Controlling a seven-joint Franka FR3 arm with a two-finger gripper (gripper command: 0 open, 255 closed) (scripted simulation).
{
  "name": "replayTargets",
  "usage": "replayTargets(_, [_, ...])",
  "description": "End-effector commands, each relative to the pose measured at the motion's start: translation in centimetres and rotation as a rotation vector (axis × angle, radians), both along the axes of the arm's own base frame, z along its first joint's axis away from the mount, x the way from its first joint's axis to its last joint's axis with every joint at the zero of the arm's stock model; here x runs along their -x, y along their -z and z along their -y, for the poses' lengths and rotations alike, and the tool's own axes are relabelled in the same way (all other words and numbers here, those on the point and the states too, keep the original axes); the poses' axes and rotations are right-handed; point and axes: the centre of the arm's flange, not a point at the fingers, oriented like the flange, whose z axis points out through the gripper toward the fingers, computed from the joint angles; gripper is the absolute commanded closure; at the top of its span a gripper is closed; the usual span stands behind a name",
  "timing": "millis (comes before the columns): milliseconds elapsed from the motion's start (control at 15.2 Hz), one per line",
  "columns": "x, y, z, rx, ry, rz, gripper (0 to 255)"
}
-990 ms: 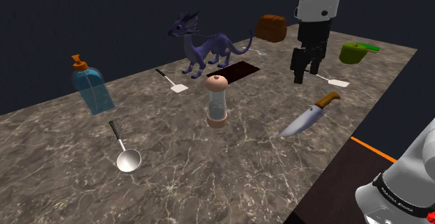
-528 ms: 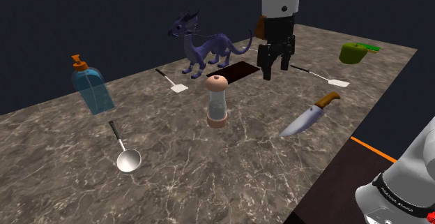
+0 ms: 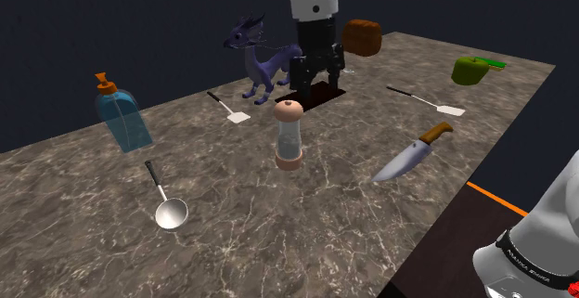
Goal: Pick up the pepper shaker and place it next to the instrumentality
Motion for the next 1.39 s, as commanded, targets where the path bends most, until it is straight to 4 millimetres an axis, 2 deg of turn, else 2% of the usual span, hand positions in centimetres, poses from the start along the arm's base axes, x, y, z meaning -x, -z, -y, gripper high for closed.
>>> replayTargets(0, [-1.6, -0.4, -2.0, 0.004, -0.006, 0.000, 0])
replayTargets(330, [-5.6, -0.9, -7.5, 0.016, -0.027, 0.000, 0])
replayTargets(396, [-5.7, -0.9, -7.6, 0.017, -0.028, 0.000, 0])
replayTargets(858, [-5.0, 3.1, -7.4, 0.017, -0.028, 0.000, 0])
replayTargets(1320, [-5.0, 3.1, -7.4, 0.017, -0.028, 0.000, 0])
